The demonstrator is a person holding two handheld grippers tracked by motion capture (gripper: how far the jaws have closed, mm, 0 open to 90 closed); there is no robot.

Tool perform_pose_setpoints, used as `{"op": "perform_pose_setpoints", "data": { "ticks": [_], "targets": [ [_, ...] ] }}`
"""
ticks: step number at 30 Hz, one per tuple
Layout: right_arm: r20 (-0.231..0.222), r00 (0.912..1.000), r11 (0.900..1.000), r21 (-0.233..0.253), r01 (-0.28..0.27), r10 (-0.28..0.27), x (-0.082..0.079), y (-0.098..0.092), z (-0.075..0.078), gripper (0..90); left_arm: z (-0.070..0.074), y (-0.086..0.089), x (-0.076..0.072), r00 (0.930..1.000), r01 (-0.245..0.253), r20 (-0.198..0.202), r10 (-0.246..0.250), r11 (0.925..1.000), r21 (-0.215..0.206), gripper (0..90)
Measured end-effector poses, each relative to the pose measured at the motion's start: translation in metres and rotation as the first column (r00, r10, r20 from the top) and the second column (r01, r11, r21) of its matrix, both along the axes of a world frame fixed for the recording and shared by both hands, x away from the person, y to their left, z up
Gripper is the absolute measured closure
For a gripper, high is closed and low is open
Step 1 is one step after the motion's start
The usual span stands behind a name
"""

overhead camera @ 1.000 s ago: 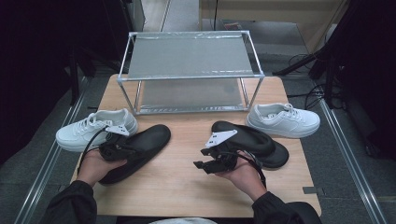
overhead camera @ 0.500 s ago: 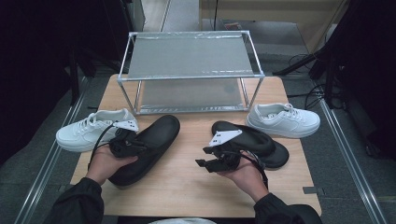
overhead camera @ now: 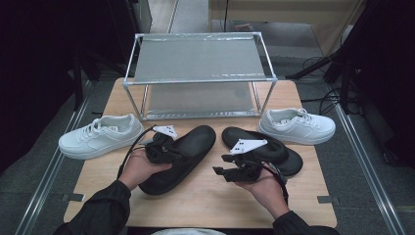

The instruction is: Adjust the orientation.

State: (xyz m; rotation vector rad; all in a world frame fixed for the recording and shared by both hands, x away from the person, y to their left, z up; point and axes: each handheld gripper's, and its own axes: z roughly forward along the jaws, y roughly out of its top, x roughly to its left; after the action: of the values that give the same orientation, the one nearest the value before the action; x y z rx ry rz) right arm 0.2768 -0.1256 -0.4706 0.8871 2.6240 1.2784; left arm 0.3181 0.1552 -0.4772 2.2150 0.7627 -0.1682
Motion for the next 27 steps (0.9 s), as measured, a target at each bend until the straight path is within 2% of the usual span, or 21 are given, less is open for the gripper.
{"op": "perform_pose_setpoints", "data": {
  "ticks": [5, 8, 12, 14, 16, 21, 25, 27],
  "targets": [
    [0.002, 0.9994, 0.999, 0.002, 0.035, -0.035, -0.003, -0.009, 0.0, 47.3, -0.004, -0.016, 0.004, 1.0, -0.005, 0.008, 0.005, 1.0, 0.004, 83.2],
    [0.001, 0.999, 0.999, 0.004, 0.044, -0.044, -0.005, -0.011, 0.0, 47.3, -0.008, -0.022, 0.006, 0.9999, -0.006, -0.014, 0.005, 0.9999, -0.009, 83.2],
    [0.001, 0.9986, 0.999, 0.006, 0.052, -0.052, -0.006, -0.013, 0.0, 47.3, -0.018, -0.029, 0.01, 0.9998, -0.005, -0.021, 0.005, 0.9996, 0.028, 82.2],
    [0.001, 0.9985, 0.999, 0.008, 0.054, -0.054, -0.005, -0.013, 0.0, 47.4, -0.023, -0.029, 0.013, 0.9988, -0.007, -0.049, 0.007, 1.0, 0.006, 81.6],
    [-0.001, 0.9984, 0.998, 0.011, 0.056, -0.056, -0.005, -0.013, -0.001, 47.5, -0.023, -0.028, 0.014, 0.9992, -0.014, -0.037, 0.015, 0.9998, 0.015, 80.7],
    [-0.007, 0.9983, 0.998, 0.013, 0.057, -0.057, -0.003, -0.013, -0.002, 47.7, -0.019, -0.023, 0.013, 0.999, -0.043, -0.009, 0.044, 0.9988, 0.021, 71.0],
    [-0.004, 0.998, 0.998, 0.02, 0.062, -0.062, -0.001, -0.014, -0.002, 48.8, -0.008, -0.018, 0.007, 0.9981, -0.054, 0.031, 0.053, 0.9978, 0.039, 66.1],
    [-0.006, 0.9979, 0.998, 0.026, 0.065, -0.064, 0.0, -0.014, -0.002, 51.8, 0.0, -0.013, 0.0, 0.9966, -0.066, 0.05, 0.065, 0.9975, 0.025, 65.5]
  ]
}}
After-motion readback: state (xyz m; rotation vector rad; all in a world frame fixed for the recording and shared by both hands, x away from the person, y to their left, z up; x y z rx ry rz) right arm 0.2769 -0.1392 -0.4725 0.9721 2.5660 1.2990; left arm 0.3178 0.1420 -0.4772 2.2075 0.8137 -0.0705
